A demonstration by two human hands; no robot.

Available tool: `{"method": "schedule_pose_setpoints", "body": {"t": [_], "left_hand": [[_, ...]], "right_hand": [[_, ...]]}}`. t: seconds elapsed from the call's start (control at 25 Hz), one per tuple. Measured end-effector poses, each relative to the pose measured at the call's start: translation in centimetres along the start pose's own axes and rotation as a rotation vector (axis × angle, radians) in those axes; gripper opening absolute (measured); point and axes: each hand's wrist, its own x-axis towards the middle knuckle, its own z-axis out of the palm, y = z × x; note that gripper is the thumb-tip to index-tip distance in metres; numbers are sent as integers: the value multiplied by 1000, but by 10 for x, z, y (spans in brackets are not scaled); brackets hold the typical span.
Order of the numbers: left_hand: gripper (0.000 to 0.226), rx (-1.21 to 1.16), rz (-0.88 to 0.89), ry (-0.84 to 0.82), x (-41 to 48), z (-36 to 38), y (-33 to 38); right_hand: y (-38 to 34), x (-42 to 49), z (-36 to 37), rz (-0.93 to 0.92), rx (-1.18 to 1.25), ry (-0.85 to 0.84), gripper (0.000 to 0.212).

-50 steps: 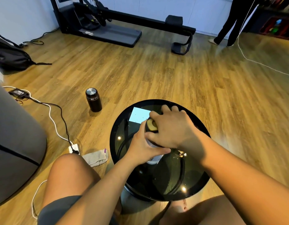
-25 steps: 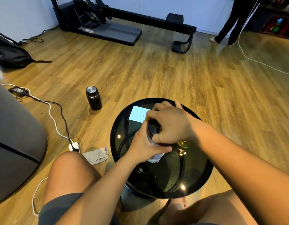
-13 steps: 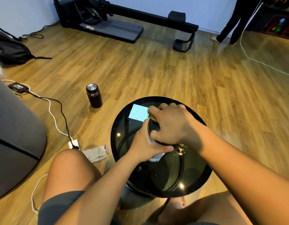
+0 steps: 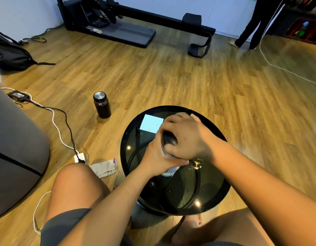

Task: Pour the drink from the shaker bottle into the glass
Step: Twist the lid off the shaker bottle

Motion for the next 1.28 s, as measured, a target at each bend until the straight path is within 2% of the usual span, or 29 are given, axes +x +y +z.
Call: {"method": "schedule_pose_setpoints", "body": {"t": [0.08,0.12,0.2,0.28,0.32,0.4,0.48,0.56,0.64,0.68,0.76,0.8,0.88,0.96,1.08,1.16,1.28], "left_hand": [[78,26,33,16,0,2,2],[70,8,52,22,-1,3,3],[78,-21,63,21,-1,2,2],[93,-14,29,25,-1,1,0],[94,-9,4,27,-1,1,-1],[93,-11,-6,22,0,0,-2],[90,-5,14,25,0,-1,1],[74,19,37,27,-3,0,4],[62,-11,64,29,-3,1,6],[67,-30,65,23,-2,1,5],[93,-36,40,1,-1,0,4],[101,-37,23,-8,-1,0,4],[98,-33,22,0,-1,0,4],[98,-44,33,22,-1,2,3],[99,-67,56,48,0,3,1],[100,-76,70,49,0,4,0],[102,-69,76,38,0,4,0]], "right_hand": [[-2,-5,2,-163,131,41,13],[-3,-6,2,-201,231,85,8],[-3,-7,1,-183,381,223,15],[1,-3,-3,-3,166,289,42],[3,-1,-4,110,15,232,52],[7,0,-3,164,-69,99,51],[5,-4,-2,22,51,64,34],[0,-11,1,-150,135,71,14],[-3,-16,5,-243,236,163,10],[-3,-15,8,-241,297,267,14],[1,-8,8,-113,302,490,33],[3,-5,6,-22,271,503,42],[9,-3,9,83,249,373,48],[15,-5,22,92,235,271,44],[23,-15,34,100,348,378,37],[26,-16,33,133,476,499,43],[29,-10,28,292,723,611,52]]}}
